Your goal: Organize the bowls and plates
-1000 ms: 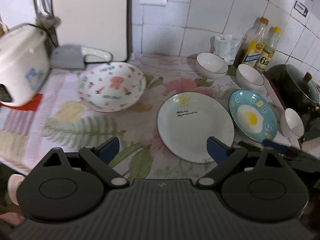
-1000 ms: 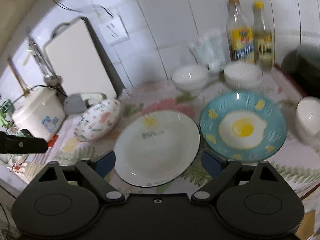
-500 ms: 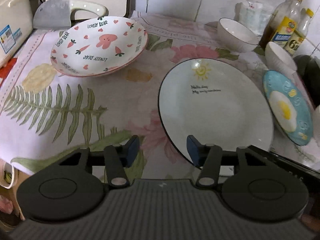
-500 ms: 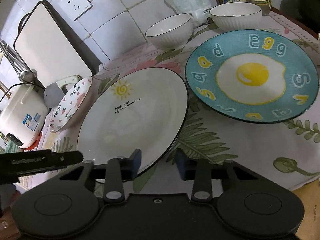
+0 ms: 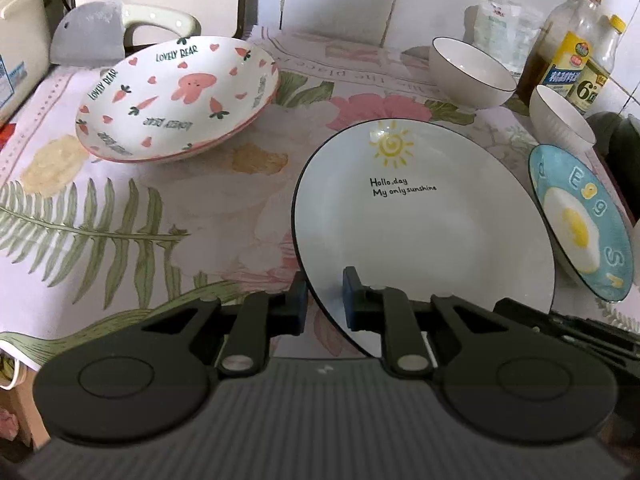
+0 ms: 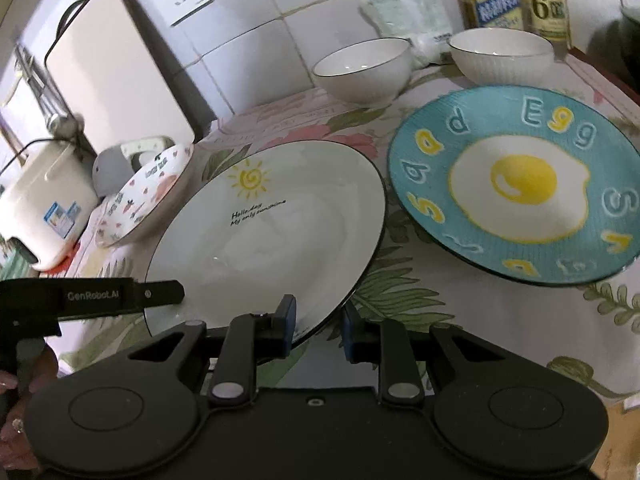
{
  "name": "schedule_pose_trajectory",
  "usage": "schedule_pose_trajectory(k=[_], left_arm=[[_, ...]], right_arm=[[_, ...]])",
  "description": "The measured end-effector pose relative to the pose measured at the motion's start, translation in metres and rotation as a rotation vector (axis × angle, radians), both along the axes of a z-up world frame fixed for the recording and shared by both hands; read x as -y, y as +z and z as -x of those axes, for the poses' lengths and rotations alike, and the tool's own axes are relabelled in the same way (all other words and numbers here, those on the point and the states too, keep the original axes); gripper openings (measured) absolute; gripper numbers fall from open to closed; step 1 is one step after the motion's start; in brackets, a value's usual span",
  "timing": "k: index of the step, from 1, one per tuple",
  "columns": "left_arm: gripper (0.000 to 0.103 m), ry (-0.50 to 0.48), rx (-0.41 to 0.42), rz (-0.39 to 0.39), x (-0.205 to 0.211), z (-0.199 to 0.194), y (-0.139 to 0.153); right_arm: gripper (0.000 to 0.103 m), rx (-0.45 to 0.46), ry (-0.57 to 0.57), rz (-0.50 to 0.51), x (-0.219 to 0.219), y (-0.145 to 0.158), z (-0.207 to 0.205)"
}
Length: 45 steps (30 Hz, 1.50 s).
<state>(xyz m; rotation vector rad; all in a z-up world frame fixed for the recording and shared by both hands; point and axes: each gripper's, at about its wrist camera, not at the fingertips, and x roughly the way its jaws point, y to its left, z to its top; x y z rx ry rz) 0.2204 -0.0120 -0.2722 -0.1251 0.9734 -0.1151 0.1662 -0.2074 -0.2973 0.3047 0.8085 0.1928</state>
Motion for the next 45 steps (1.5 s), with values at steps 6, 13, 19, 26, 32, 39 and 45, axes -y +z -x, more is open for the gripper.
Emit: schedule_pose_trajectory(k=[6, 13, 19, 26, 32, 39, 45], left_arm=[[0.016, 0.007, 0.048, -0.034, -0.01, -0.004, 0.014], [0.017, 0.0, 0.093, -0.055, -0.015, -0.031, 0.028], [0.017, -0.013, 0.093, -0.056, -0.013, -0.055, 0.022], [0.017, -0.023, 0.044, -0.036, -0.01, -0.074, 0.006], [0.017, -0.003, -0.012, 0.014, -0.017, -0.078, -0.001], [0.018, -0.021, -0.045, -0.056, -0.009, -0.074, 0.013], [0.034, -0.045, -0.04, -0.056, -0.007, -0.057, 0.045]], right_arm=[[0.028, 0.036, 0.04, 0.009, -0.009, 0.011, -0.011], [0.028, 0.051, 0.025, -0.007, -0.014, 0.025, -0.043], [0.028, 0.029, 0.006, -0.001, -0.013, 0.023, -0.067], [0.029, -0.012, -0.035, 0.044, -0.014, 0.016, -0.086], [0.029, -0.022, -0.022, 0.109, -0.021, 0.015, -0.085], [0.04, -0.011, -0.032, 0.163, -0.028, 0.03, -0.075], [0.056, 0.031, -0.028, 0.146, -0.028, 0.056, -0.054]])
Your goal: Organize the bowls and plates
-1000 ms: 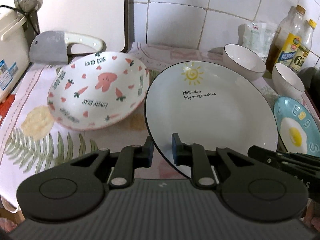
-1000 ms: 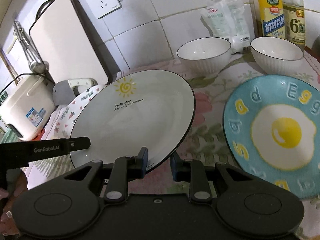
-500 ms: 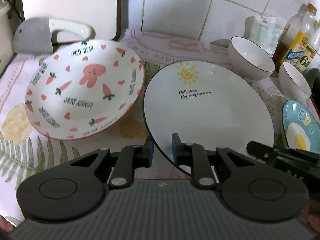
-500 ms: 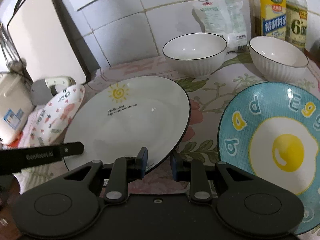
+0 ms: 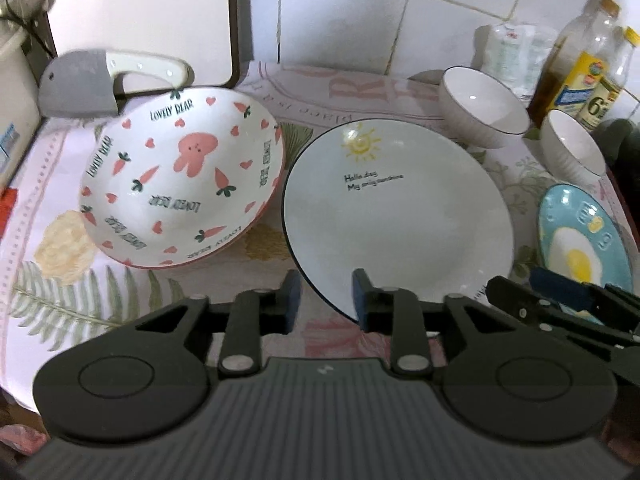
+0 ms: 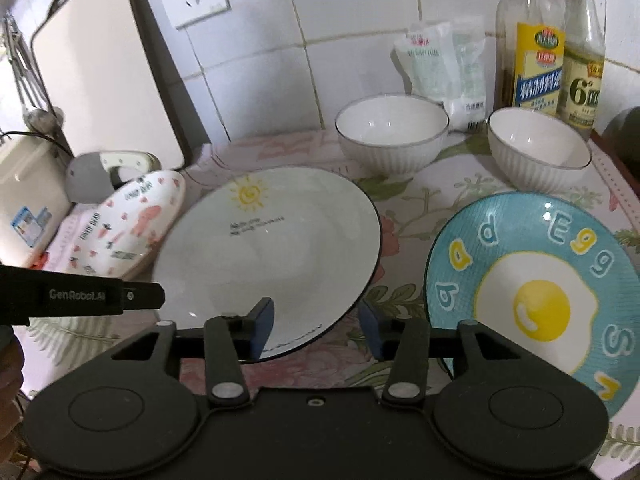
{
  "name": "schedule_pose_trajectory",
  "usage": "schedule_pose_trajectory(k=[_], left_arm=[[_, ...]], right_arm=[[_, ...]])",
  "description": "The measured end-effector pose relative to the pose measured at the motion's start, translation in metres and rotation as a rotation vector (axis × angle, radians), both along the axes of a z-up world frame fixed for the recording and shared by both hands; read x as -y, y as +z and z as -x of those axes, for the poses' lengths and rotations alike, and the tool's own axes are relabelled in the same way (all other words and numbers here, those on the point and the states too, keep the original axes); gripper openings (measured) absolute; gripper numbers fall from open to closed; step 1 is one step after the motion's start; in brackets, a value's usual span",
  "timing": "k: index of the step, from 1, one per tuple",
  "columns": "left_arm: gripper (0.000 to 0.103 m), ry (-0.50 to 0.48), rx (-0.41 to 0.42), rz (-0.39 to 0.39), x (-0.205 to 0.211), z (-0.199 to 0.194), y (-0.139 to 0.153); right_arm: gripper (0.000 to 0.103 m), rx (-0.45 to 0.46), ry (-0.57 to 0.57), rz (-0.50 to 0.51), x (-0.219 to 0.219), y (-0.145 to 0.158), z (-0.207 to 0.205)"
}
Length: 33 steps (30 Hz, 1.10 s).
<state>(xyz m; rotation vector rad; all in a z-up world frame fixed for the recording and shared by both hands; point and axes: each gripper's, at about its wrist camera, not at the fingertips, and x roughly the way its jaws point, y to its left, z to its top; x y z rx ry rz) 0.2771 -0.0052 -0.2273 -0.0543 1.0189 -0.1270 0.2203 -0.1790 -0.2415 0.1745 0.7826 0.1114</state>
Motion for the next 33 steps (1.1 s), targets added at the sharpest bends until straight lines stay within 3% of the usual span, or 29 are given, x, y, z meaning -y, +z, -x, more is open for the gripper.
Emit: schedule_pose_trajectory(k=[2, 9, 17, 22, 27, 33], left_arm=[[0.043, -0.014, 0.007, -0.015, 0.003, 0.008, 0.012], [0.059, -0.067, 0.0, -0.053, 0.01, 0.039, 0.05], [0.08, -0.1, 0.036, -0.022, 0.026, 0.076, 0.09], [0.085, -0.146, 0.062, -0.063, 0.051, 0.094, 0.107], [0.089, -0.197, 0.093, -0.073, 0.081, 0.106, 0.117], [0.096, -0.255, 0.122, -0.07, 0.114, 0.109, 0.112]], right_arm=[[0.058, 0.016, 0.003, 0.0, 0.002, 0.011, 0.009], [0.075, 0.113, 0.026, 0.057, 0.013, 0.049, 0.048], [0.075, 0.177, 0.017, 0.064, 0.036, 0.087, 0.101], [0.076, 0.222, -0.02, 0.14, 0.048, 0.102, 0.13], [0.083, 0.257, -0.061, 0.18, 0.066, 0.109, 0.156], [0.085, 0.232, -0.131, 0.21, 0.089, 0.101, 0.17]])
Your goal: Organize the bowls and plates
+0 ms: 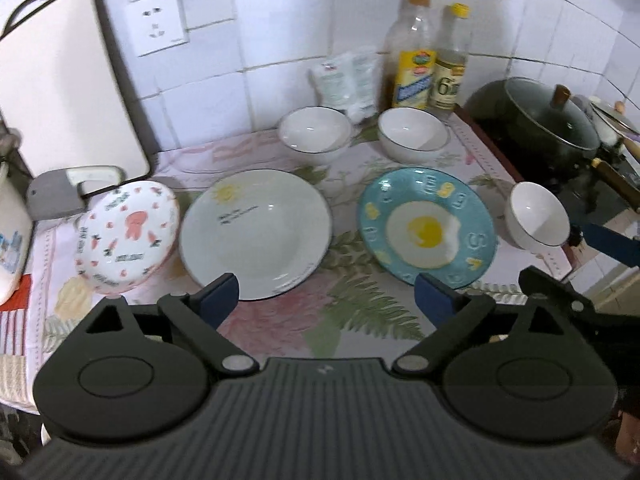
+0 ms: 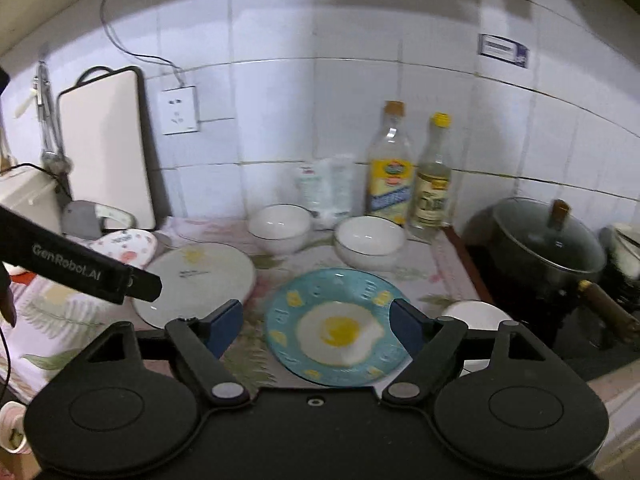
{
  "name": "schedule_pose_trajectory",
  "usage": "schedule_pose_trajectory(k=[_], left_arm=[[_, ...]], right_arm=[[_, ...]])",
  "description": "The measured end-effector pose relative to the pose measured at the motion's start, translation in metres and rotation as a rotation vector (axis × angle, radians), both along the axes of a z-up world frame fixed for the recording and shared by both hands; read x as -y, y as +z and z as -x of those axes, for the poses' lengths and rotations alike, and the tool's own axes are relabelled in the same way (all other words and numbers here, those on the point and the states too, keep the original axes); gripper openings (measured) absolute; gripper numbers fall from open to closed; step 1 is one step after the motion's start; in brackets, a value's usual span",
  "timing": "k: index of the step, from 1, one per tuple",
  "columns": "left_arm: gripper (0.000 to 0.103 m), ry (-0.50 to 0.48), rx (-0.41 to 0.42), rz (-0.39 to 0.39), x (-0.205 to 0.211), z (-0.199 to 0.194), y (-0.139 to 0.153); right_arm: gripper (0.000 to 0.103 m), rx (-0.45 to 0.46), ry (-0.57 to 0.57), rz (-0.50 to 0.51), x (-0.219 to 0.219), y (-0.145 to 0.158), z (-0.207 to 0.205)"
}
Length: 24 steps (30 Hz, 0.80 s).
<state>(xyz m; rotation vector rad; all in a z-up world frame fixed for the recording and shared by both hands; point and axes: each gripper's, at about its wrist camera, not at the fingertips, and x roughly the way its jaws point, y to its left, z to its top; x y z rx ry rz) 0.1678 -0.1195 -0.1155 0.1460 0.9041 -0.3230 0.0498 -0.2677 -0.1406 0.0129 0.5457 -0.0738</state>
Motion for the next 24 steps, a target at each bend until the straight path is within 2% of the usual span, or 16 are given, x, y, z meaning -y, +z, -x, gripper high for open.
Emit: schedule_pose_trajectory(k=[6, 9, 13, 16, 21, 24], left_arm=[[0.096, -0.024, -0.054, -0.013, 0.031, -0.015, -0.023], [0.096, -0.007, -0.036, -0.03, 0.041, -0.023, -0.039], [0.096, 0.013, 0.001, 0.032, 0.047, -0.035, -0.059], [0.094, 0.013, -0.02, 0.084, 0.053, -0.042, -0.076], [0.09, 0.041, -0.043, 0.098, 0.069, -0.052, -0.106], [0.081, 0.081, -0.055, 0.113, 0.074, -0.063, -0.123]], right_arm=[[0.086, 0.001, -0.044, 0.031, 0.022, -0.017, 0.003], [0.086, -0.015, -0.057, 0.036, 0.035, -0.03, -0.003], [0.086, -0.033, -0.07, -0.064, 0.054, -0.054, -0.012], [0.085, -0.04, -0.074, -0.163, 0.067, -0.076, -0.024], [0.083, -0.025, -0.13, -0.314, 0.087, -0.111, -0.044], [0.079, -0.037, -0.155, -0.371, 0.096, -0.128, -0.057]])
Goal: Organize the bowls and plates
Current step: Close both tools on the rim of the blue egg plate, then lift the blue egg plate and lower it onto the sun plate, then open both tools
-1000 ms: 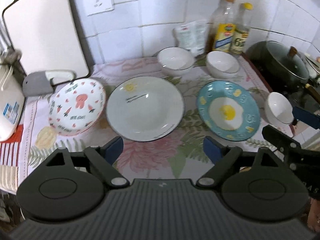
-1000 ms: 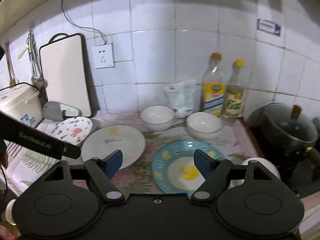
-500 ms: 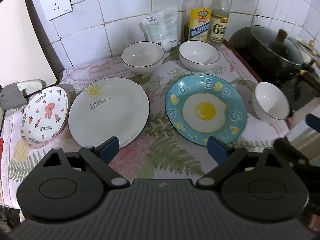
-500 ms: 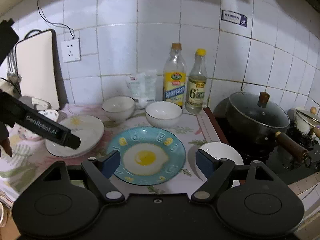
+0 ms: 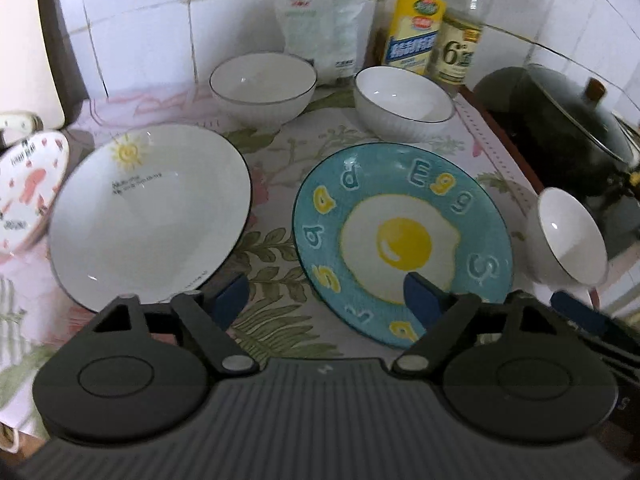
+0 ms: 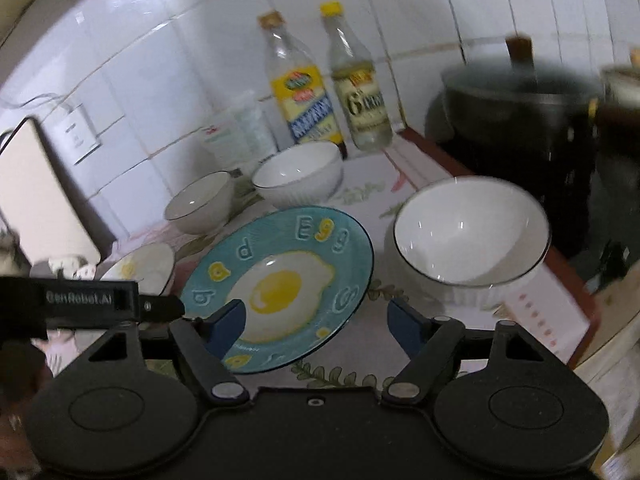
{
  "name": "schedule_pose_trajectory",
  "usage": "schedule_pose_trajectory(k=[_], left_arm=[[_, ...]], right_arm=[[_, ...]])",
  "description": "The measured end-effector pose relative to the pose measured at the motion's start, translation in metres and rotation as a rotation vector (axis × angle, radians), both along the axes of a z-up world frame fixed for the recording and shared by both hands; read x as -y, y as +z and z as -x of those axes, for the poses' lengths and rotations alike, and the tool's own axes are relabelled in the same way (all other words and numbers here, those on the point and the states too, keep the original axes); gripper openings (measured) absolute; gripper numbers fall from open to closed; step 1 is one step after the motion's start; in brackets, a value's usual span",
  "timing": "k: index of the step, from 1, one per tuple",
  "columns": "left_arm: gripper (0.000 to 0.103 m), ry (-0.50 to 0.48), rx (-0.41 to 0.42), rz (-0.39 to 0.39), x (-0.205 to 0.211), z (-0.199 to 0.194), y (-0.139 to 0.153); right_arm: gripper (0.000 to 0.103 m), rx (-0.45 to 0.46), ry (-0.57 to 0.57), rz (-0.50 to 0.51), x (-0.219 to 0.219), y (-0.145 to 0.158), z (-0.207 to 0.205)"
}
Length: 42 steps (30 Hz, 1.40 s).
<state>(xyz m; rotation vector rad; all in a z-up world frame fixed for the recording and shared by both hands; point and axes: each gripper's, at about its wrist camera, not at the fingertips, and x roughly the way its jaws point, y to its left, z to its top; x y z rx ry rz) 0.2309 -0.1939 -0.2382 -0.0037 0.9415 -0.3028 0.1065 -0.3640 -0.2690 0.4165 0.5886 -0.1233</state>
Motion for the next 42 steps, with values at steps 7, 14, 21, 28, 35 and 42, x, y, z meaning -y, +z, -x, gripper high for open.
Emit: schedule_pose_trajectory(k=[7, 14, 21, 28, 35, 42], left_arm=[[0.058, 0.051, -0.073, 0.01, 0.011, -0.023, -0.033], [0.029, 0.067, -0.125, 0.025, 0.013, -0.031, -0.041], [0.029, 0.087, -0.148, 0.022, 0.015, -0.033, -0.041], [0.029, 0.091, -0.16, 0.027, 0.015, -0.036, -0.041], [0.029, 0.06, -0.167, 0.013, 0.014, -0.038, -0.04], [0.029, 0.009, -0.167, 0.005, 0.011, -0.028, -0.032]], right_arm=[[0.06, -0.036, -0.003, -0.054, 0.01, -0.024, -0.024], [0.03, -0.062, 0.029, -0.058, 0.012, -0.032, -0.035], [0.024, -0.071, 0.077, -0.056, 0.015, -0.038, -0.039], [0.025, -0.054, 0.078, -0.047, 0.014, -0.041, -0.039], [0.025, -0.097, 0.097, 0.003, 0.008, -0.032, -0.042], [0.025, -0.116, 0.095, 0.009, 0.005, -0.018, -0.035]])
